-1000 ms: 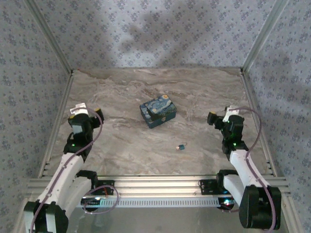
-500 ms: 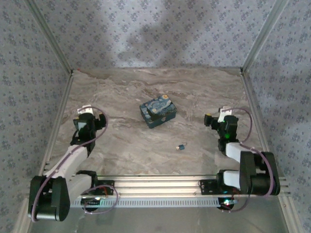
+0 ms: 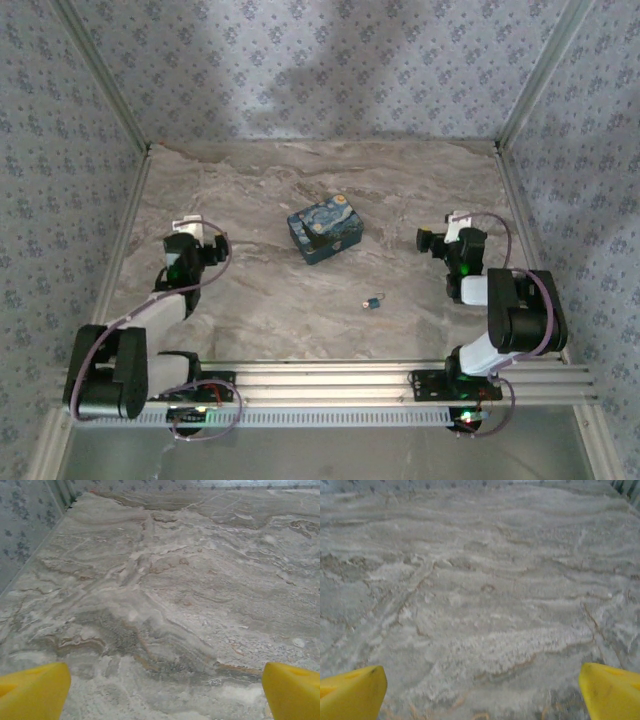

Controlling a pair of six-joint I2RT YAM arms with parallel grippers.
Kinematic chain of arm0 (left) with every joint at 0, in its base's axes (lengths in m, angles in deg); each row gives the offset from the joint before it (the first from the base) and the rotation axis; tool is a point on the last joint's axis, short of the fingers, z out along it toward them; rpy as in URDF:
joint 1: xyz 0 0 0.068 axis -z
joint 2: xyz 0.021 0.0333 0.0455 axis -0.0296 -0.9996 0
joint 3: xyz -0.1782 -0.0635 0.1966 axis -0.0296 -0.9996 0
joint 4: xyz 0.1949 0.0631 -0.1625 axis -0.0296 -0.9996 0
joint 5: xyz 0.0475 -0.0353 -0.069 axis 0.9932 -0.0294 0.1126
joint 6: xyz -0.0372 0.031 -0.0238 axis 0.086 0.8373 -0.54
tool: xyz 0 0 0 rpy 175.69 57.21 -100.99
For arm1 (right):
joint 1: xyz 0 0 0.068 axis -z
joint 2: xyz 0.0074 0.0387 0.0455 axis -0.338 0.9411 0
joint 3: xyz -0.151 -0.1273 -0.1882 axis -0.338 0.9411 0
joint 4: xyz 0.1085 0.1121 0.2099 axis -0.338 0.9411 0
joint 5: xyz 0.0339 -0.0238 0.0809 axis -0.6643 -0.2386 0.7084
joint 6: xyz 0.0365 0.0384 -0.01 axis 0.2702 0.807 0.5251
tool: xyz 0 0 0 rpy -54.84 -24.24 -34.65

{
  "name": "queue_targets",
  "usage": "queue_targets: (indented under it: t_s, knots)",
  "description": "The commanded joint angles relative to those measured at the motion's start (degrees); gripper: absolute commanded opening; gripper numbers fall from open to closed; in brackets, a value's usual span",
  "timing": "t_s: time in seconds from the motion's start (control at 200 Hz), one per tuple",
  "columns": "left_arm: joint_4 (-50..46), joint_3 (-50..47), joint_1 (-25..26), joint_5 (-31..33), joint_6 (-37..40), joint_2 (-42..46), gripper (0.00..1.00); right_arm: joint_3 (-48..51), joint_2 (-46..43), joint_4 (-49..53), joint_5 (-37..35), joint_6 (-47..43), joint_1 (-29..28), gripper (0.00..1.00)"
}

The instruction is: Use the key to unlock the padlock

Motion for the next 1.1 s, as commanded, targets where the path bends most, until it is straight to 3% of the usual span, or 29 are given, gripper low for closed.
queue_targets:
  t_s: [0.0, 0.22, 0.46, 0.6, 1.094]
  knots:
    - [7.88, -0.54, -0.52, -2.88, 2.64, -2.95, 0.98, -0.88, 0.02, 1.66, -1.11, -0.56, -0.26, 1.00]
    - [14.27, 0.12, -1.74, -7.24, 5.53, -8.42, 0.98, -0.87, -0.01, 1.63, -1.45, -0.66, -0.40, 1.00]
    - [27.66, -1.67, -5.53, -11.04, 2.99, -18.71, 0.98, -0.83, -0.01, 1.63, -1.57, -0.74, -0.55, 1.00]
    - [15.57, 4.46, -7.72, -13.73, 1.37, -18.72, 0.98, -0.89, -0.01, 1.60, -1.81, -0.83, -0.58, 1.00]
    - [15.97, 4.51, -7.85, -11.94, 0.65, -19.02, 0.98, -0.72, -0.09, 1.58, -2.22, -0.98, -0.88, 1.00]
